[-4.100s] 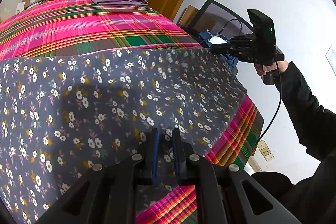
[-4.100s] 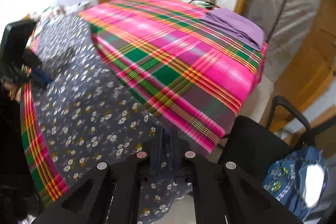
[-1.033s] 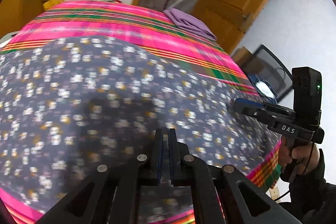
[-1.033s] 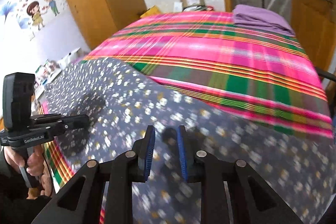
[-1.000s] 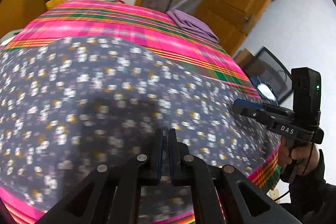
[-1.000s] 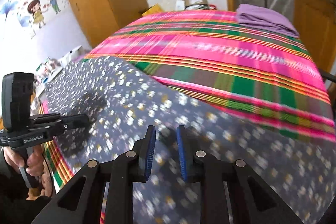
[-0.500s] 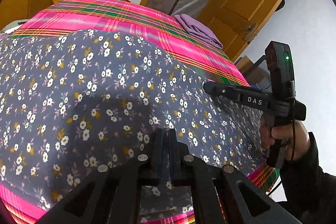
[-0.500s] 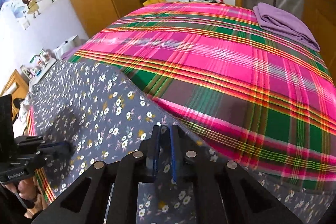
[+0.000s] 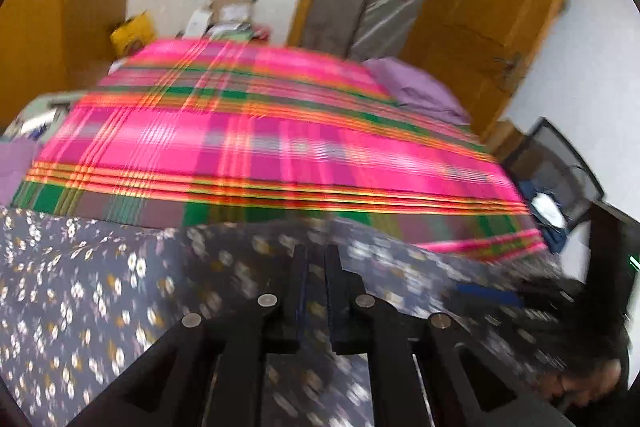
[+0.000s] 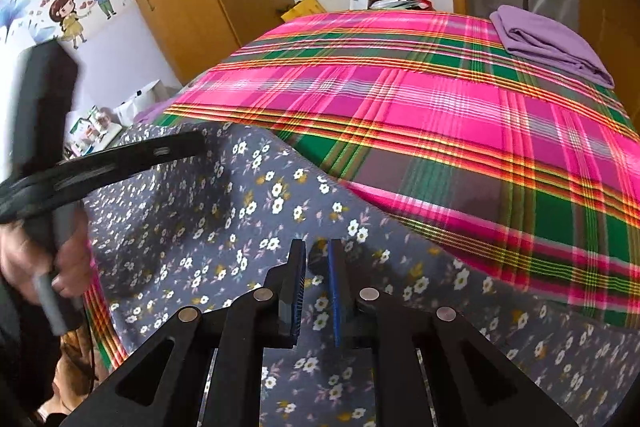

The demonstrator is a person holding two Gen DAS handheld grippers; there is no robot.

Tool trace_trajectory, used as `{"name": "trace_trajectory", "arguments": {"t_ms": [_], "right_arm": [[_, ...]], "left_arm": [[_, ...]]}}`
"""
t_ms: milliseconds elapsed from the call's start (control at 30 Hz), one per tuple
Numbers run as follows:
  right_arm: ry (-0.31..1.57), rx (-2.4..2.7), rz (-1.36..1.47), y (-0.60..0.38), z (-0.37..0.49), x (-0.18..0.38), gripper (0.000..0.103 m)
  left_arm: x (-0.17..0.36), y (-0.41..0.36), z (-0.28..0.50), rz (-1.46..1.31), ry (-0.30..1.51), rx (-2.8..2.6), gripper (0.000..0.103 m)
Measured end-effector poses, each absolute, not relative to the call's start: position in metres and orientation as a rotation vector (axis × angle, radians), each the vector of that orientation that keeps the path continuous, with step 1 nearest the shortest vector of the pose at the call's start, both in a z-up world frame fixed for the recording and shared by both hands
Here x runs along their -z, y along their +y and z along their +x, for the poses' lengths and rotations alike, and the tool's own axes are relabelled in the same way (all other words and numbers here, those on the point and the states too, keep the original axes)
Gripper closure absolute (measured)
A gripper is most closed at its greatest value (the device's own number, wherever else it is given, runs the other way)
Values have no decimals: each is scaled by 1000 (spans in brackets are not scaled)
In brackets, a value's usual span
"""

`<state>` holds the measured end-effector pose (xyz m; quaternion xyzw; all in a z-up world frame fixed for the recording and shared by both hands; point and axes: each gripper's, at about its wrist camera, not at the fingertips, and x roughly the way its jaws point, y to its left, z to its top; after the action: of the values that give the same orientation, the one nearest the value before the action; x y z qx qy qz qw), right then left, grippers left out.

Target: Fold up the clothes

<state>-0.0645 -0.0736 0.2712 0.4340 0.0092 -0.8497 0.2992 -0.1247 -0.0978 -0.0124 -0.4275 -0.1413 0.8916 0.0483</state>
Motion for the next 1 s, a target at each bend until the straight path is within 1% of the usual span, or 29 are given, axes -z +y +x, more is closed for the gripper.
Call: {"name": "trace_trajectory", "arguments": {"t_ms": [33,100,233,367,433,467,500,633,733,867,1000], "right_arm": [[23,2258,1152,-74,-65,-272,91],[21,2261,1152,-74,-65,-273,91],[16,2256,1161,-77,-66,-274,91],[17,2238,1138,-81,-63,-278,90],[20,2228,1131,-85,-60,-280,87],[23,2225,1128,-87,-59,-280,82],[27,2221,1126,-90,-59,-281,80],[54,2194,1129,-106,-62,-282,80],[92,2173,1121,-125,-65,-284,80],[129,2140,1111,-146,-65,-285,80],[146,2089,1110,-159,-59,-280,80]], "left_arm": [[20,-101,-132,-1339,-451,-2707,95],[26,-106,-139,-1320,-468,-2710,96],[25,-110,-141,-1321,-503,-2689,97],[17,-129,-114,-1246,-549,-2718,96],[16,-143,-98,-1235,-560,-2758,96],[17,-150,-89,-1233,-566,-2781,96],[18,-158,-81,-1234,-578,-2802,96],[29,-188,-49,-1271,-647,-2873,96],[35,-205,-26,-1225,-746,-2864,97],[36,-204,-1,-1205,-748,-2867,96],[33,-200,15,-1216,-690,-2860,96]]}}
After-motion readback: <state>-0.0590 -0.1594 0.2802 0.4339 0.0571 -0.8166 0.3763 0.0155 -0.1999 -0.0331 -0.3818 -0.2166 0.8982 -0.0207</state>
